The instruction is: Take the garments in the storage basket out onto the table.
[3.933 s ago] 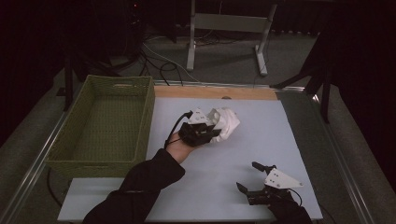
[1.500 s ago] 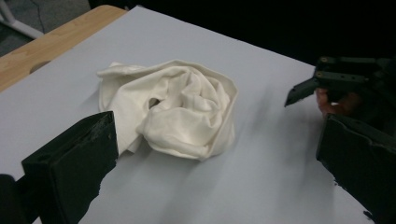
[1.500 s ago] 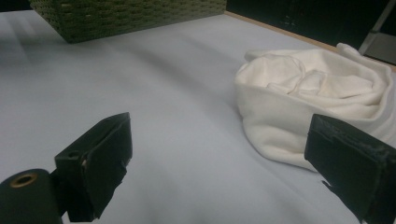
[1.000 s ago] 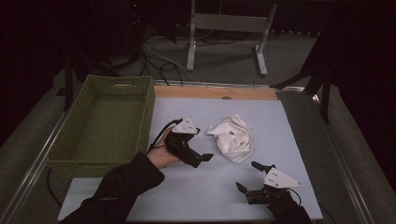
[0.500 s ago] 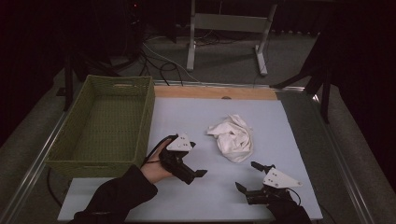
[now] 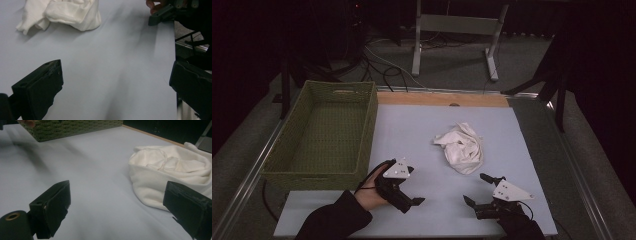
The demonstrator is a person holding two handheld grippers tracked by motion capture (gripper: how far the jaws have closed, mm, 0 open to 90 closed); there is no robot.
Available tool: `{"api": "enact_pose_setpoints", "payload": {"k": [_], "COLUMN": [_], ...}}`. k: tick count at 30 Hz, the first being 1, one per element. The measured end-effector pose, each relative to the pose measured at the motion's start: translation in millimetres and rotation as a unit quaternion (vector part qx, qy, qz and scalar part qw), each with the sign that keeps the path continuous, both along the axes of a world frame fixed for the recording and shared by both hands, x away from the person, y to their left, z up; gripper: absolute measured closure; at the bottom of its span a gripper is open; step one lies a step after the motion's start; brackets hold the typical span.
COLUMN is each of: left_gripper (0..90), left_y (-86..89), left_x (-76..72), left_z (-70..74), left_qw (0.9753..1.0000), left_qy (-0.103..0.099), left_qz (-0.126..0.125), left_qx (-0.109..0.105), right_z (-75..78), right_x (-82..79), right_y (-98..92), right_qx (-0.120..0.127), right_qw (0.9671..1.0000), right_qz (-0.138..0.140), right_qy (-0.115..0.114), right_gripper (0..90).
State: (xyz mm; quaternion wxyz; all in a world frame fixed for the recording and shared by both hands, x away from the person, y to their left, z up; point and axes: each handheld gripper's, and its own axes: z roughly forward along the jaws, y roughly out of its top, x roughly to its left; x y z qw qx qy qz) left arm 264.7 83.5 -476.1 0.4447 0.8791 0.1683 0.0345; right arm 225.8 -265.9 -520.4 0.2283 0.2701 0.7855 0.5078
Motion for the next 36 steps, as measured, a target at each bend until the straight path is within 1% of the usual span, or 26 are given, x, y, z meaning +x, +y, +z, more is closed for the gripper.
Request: {"api": "enact_pose_setpoints", "payload": {"k": [1,4,7,9,12,13,14,19,22,25,27,29,31,34,36], "left_gripper": [0.2,0.2,0.2,0.2,0.2,0.2,0.2,0.2,0.2,0.2,0.2,0.2,0.3,0.2,0.3], "left_y": [2.2,9.7,17.9,24.0,32.7,35.2,37.6,48.6,56.0,62.7,66.5,69.8,72.4,77.0,79.8], "left_x": [-1.4,-4.7,-8.1,-9.8,-12.9,-14.2,-15.4,-20.9,-23.7,-26.6,-29.9,-32.7,-35.3,-37.3,-37.4], "left_z": [-2.3,-8.6,-15.4,-19.3,-23.7,-25.2,-26.7,-33.7,-35.5,-38.0,-39.2,-40.6,-41.9,-43.0,-43.2], "left_qw": [1.0,0.9999,0.9997,0.9996,0.9992,0.9992,0.999,0.9983,0.9984,0.9986,0.9987,0.9984,0.9981,0.9978,0.9979], "left_qy": [-0.001,0.011,0.016,0.021,0.029,0.028,0.031,0.047,0.048,0.046,0.041,0.044,0.041,0.043,0.042], "left_qz": [0.002,0.003,0.006,0.008,-0.001,-0.006,-0.009,-0.016,-0.013,-0.01,-0.008,-0.016,-0.02,-0.022,-0.018], "left_qx": [0.002,0.008,0.018,0.02,0.027,0.029,0.031,0.032,0.026,0.025,0.028,0.032,0.042,0.044,0.045], "right_z": [-0.3,-1.0,-1.1,-1.2,-1.2,-1.4,-1.6,-1.7,-1.5,-1.6,-1.6,-1.7,-1.8,-1.9,-1.9], "right_x": [0.1,0.6,0.6,0.8,0.7,0.8,1.1,0.9,0.7,0.9,0.6,0.5,0.8,0.2,0.3], "right_y": [0.1,0.4,0.6,0.6,1.0,1.2,1.4,1.8,1.8,1.6,1.9,1.9,1.6,2.2,2.1], "right_qx": [0.001,0.004,0.0,0.002,0.0,-0.001,0.0,-0.002,-0.003,-0.004,-0.003,-0.006,-0.006,-0.007,-0.007], "right_qw": [1.0,1.0,1.0,1.0,1.0,1.0,1.0,1.0,1.0,1.0,1.0,1.0,1.0,1.0,1.0], "right_qz": [0.0,-0.001,0.0,0.0,0.001,0.0,0.001,0.001,0.001,0.001,0.002,0.002,0.002,0.003,0.003], "right_qy": [0.001,0.004,0.004,0.004,0.004,0.004,0.005,0.006,0.003,0.004,0.003,0.002,0.003,0.002,0.002], "right_gripper": [7.6,7.6,7.6,7.6,7.6,7.6,7.7,7.6,7.6,7.7,7.7,7.6,7.6,7.6,7.6]}}
